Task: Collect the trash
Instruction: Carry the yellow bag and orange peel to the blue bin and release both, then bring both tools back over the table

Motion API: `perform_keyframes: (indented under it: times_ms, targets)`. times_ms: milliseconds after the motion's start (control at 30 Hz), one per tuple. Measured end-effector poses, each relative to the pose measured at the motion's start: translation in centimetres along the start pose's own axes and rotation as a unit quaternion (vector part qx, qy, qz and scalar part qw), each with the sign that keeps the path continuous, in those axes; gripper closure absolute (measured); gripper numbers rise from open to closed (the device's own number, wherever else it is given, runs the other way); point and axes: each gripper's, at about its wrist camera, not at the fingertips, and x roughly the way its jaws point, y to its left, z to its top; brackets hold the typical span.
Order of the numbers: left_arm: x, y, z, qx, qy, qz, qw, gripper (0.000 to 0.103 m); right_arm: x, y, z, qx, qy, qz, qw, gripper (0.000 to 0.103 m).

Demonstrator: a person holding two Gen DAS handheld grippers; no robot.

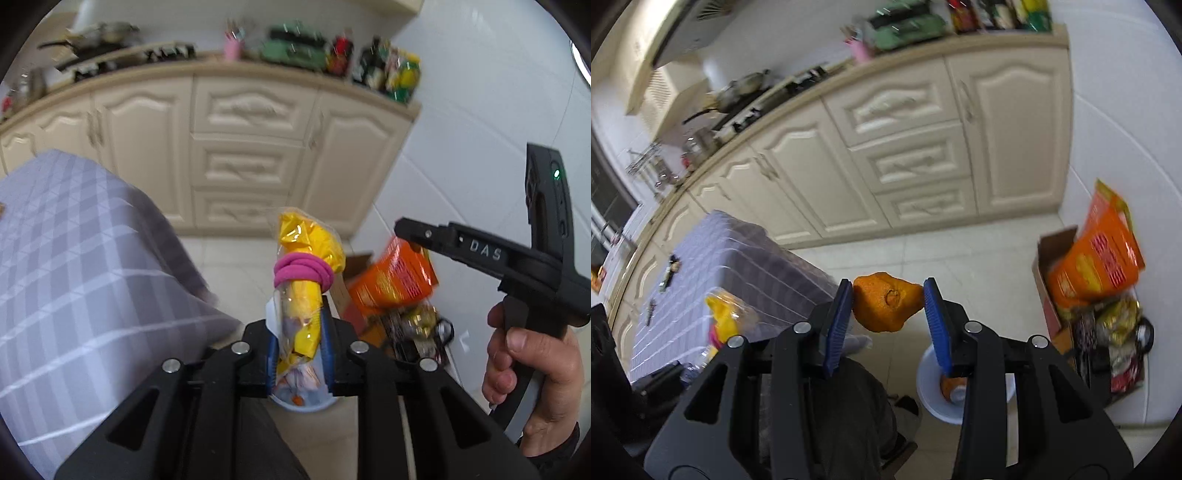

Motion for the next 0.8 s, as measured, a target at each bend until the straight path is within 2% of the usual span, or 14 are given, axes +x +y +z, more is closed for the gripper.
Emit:
perform_keyframes:
  times_ms: [233, 433, 567, 600, 633, 667, 700, 733, 800]
  targets:
    - [8.3, -1.2, -1.9, 0.001, 0.089, -0.016, 0.9959, 0.085, 3.7, -5.1, -2.0, 0.059, 0.045, -0.024, 0.997, 0.064]
    - [15.0, -1.3, -3.0, -0.006, 0.159, -0.025, 0.9870, 0.084, 6.6, -7.9, -3.3, 0.098, 0.078, -0.029, 0.992, 0.063]
    - [18.2, -1.1, -3.3, -0.016, 0.200, -0.050, 0.9784, 0.082, 8.1, -9.0, -3.9, 0.113, 0.093, -0.025, 0.989, 0.063]
    - [18.6, -1.1, -3.4, -0.017, 0.205, -0.056, 0.9771, 0.079, 8.3, -9.1, -3.9, 0.116, 0.096, -0.024, 0.988, 0.061]
    - [19.1, -1.1, -3.4, -0.014, 0.212, -0.056, 0.9755, 0.075, 8.7, -9.4, -4.1, 0.122, 0.101, -0.024, 0.987, 0.054]
    - [19.3, -1.1, -3.4, -0.013, 0.215, -0.052, 0.9751, 0.058, 8.8, -9.5, -4.2, 0.125, 0.102, -0.023, 0.987, 0.044]
    - [19.3, -1.0, -3.3, -0.015, 0.214, -0.047, 0.9755, 0.033, 8.8, -9.8, -4.3, 0.131, 0.102, -0.024, 0.986, 0.039]
    - [18.9, -0.7, -3.2, -0.020, 0.206, -0.037, 0.9776, 0.026, 8.7, -10.0, -4.3, 0.137, 0.099, -0.025, 0.985, 0.031]
    - [18.1, -0.5, -3.0, -0.020, 0.187, -0.026, 0.9818, 0.022, 8.5, -10.2, -4.4, 0.144, 0.096, -0.027, 0.985, 0.026]
